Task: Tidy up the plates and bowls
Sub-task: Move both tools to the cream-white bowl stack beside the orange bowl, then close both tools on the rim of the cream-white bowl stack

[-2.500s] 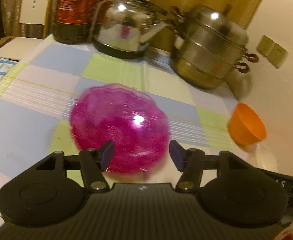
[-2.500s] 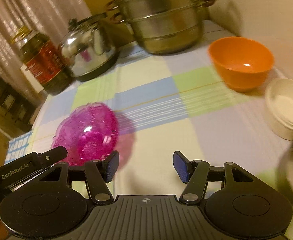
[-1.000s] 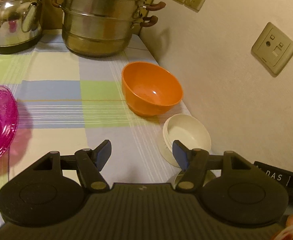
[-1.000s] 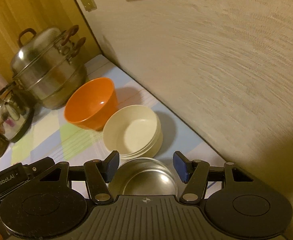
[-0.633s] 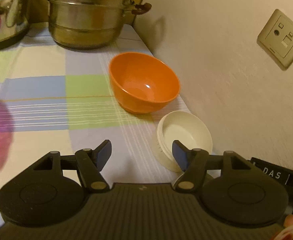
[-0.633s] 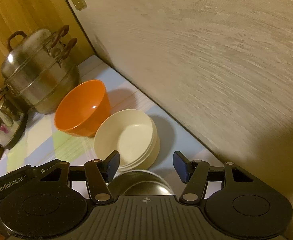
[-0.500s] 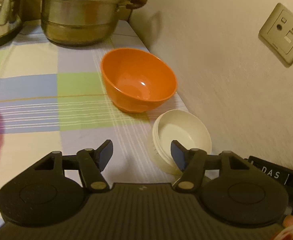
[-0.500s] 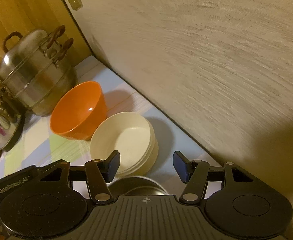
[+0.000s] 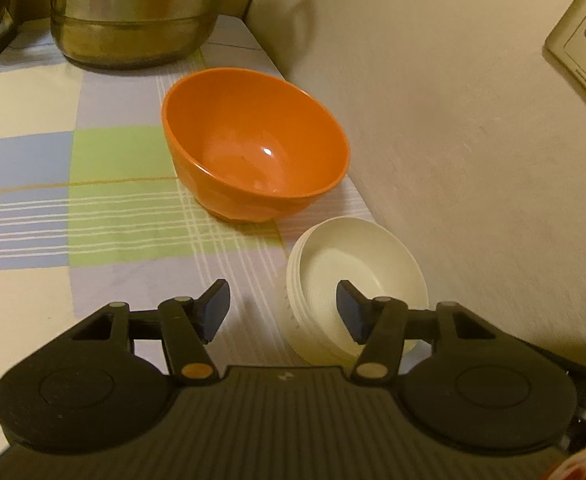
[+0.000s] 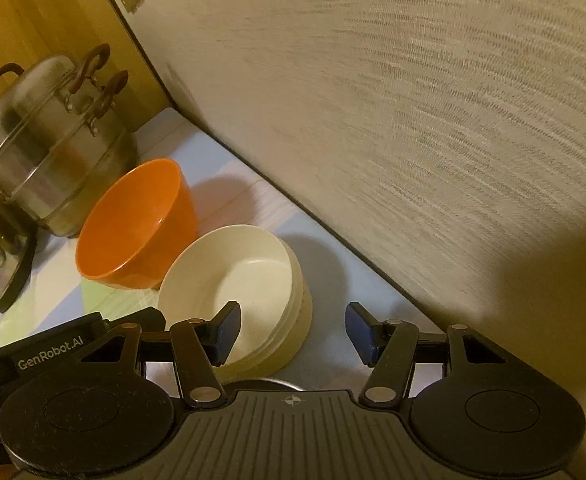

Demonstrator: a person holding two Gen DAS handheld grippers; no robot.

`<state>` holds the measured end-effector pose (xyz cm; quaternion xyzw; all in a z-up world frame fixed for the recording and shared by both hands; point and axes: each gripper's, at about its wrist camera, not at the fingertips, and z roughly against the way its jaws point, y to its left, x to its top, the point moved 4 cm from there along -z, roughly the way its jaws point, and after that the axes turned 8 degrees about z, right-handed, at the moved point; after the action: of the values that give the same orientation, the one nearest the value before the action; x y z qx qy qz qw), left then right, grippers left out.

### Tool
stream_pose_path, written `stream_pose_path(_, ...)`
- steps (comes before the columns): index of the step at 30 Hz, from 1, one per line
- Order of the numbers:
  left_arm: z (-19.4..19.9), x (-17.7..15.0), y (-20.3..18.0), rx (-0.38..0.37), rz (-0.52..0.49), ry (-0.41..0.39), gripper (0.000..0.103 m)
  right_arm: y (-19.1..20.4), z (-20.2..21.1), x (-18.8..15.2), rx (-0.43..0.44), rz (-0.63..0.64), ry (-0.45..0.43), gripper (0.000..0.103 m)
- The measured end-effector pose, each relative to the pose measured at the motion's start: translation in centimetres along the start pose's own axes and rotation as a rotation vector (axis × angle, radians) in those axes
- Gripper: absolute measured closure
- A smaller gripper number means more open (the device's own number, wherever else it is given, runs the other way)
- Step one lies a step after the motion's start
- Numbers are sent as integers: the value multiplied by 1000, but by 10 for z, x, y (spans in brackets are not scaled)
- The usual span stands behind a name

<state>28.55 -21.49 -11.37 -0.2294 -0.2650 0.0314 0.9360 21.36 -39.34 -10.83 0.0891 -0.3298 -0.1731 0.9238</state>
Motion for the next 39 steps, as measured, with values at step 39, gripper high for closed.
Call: stream_pose_path(39, -27, -5, -6, -27, -71, 17, 89, 8, -30, 3, 4, -7, 35, 86)
